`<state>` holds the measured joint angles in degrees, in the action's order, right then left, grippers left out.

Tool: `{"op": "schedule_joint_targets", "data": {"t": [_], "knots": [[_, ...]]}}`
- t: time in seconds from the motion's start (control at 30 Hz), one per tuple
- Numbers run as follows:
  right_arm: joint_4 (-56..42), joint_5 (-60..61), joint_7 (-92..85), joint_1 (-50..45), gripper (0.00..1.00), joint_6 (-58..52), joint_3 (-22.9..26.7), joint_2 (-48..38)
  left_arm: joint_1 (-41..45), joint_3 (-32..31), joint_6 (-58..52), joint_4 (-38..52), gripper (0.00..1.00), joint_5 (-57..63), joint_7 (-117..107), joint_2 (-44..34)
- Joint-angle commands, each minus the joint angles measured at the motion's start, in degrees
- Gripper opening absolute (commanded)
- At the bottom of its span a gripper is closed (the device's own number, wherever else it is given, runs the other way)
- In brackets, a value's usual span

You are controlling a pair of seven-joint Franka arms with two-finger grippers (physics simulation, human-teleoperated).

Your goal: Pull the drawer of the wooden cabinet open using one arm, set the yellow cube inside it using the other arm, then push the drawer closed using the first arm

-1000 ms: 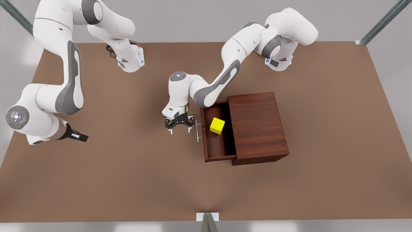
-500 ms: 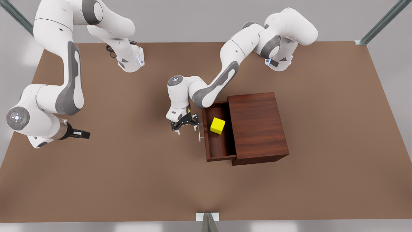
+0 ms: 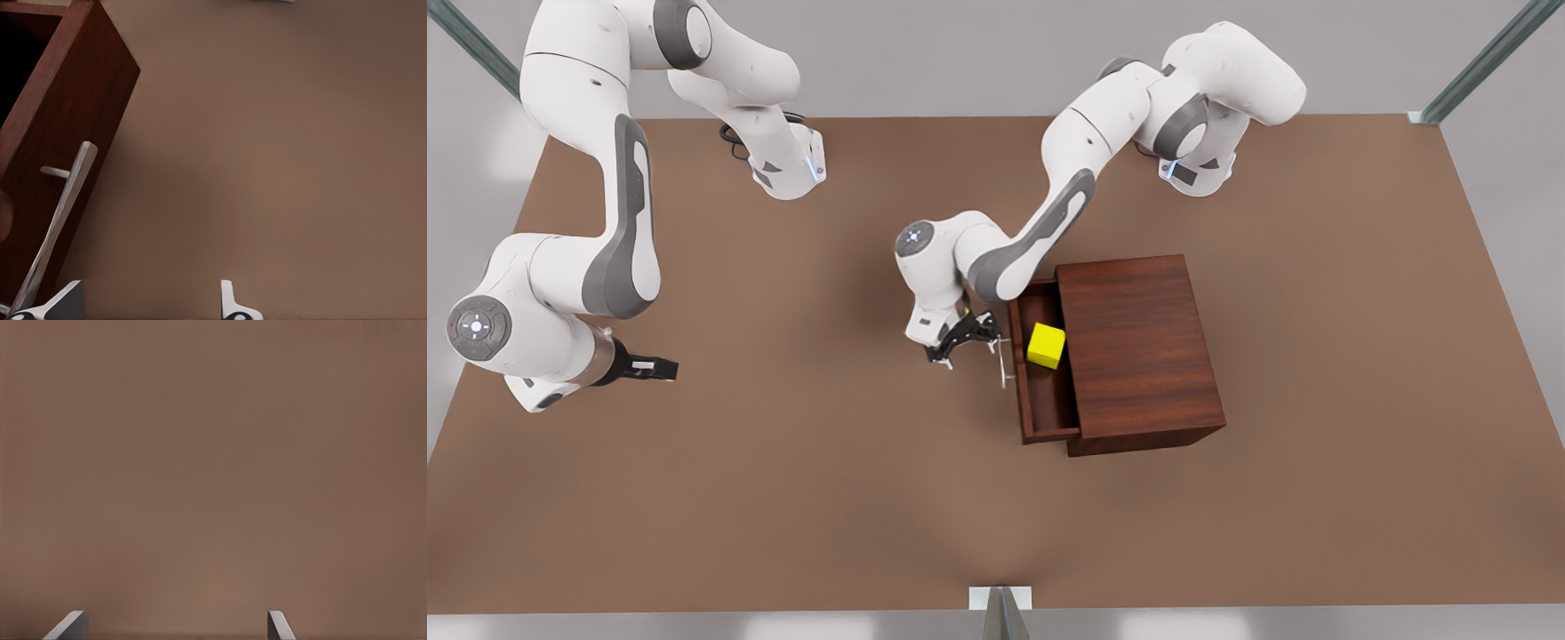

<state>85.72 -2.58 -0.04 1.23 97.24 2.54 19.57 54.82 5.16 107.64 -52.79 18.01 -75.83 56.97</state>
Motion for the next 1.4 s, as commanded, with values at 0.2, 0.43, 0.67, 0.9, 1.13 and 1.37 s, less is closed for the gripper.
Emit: {"op": "schedule_joint_targets", "data": {"t": [0.2, 0.43, 0.67, 0.9, 1.13, 1.37], "knots": [[0.0, 0.0, -3.2, 0.0, 1.0, 0.0, 0.0, -0.1, -2.0, 0.0, -4.1, 0.0, 1.0, -2.9, 8.5, -1.0], [0.0, 0.0, -3.2, 0.0, 1.0, 0.0, 0.0, -0.1, -2.9, 0.0, -4.3, -1.0, 1.0, -3.0, 9.7, -1.4], [0.0, 0.0, -3.2, 0.0, 1.0, 0.1, 0.0, -0.1, -3.9, 0.1, -5.7, -2.1, 1.0, -2.8, 11.1, -1.8], [0.0, 0.0, -3.2, 0.0, 1.0, 0.0, 0.0, -0.1, -4.7, 0.1, -8.1, -2.1, 1.0, -2.7, 12.9, -1.9], [0.0, 0.0, -3.2, 0.0, 1.0, 0.0, 0.0, -0.1, -4.9, 0.4, -10.9, -2.2, 1.0, -2.6, 12.5, -1.8], [0.0, 0.0, -3.2, 0.0, 1.0, 0.0, 0.0, -0.1, -5.9, 0.4, -12.9, -2.6, 1.0, -2.6, 12.6, -1.9]]}}
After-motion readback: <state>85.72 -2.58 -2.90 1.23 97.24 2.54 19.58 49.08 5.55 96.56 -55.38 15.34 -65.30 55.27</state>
